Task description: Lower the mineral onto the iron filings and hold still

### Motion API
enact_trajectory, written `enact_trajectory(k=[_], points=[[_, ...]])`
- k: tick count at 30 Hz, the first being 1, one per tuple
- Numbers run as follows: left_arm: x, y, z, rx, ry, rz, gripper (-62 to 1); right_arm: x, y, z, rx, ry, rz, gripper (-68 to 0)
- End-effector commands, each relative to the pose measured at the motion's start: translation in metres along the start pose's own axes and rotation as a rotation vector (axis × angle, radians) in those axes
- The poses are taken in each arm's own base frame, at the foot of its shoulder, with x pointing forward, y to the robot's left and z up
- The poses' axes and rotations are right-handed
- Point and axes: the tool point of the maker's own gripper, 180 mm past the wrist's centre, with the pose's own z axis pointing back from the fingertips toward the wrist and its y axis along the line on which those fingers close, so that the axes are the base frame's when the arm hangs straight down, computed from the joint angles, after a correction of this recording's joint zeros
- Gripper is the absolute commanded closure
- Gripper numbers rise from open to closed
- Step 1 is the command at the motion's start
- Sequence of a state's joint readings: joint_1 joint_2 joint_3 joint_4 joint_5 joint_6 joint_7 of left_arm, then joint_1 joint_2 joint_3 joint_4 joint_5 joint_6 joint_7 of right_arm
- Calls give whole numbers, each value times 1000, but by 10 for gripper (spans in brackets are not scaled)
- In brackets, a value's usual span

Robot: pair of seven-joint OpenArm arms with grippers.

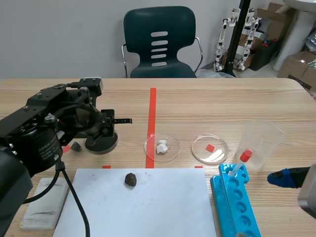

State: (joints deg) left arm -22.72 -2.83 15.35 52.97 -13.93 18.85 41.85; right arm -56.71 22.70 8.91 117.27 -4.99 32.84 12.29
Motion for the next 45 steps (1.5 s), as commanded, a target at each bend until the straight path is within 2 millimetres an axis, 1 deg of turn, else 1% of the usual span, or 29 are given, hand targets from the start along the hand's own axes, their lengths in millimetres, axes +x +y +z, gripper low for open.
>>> enact_trajectory(k=[1, 4, 11, 21, 45], points=[[18, -2, 2, -4, -37, 7, -156, 9, -4, 0, -3, -26, 17, -547], [17, -1, -2, 3, -23, 8, -156, 9, -4, 0, -3, -26, 17, -547], [10, -7, -9, -2, -4, 11, -156, 9, -4, 0, -3, -26, 17, -547], [1, -3, -16, 15, 27, 9, -156, 9, -4, 0, -3, -26, 17, -547], [-1, -3, -16, 14, 38, 11, -156, 9, -4, 0, -3, -26, 17, -547]])
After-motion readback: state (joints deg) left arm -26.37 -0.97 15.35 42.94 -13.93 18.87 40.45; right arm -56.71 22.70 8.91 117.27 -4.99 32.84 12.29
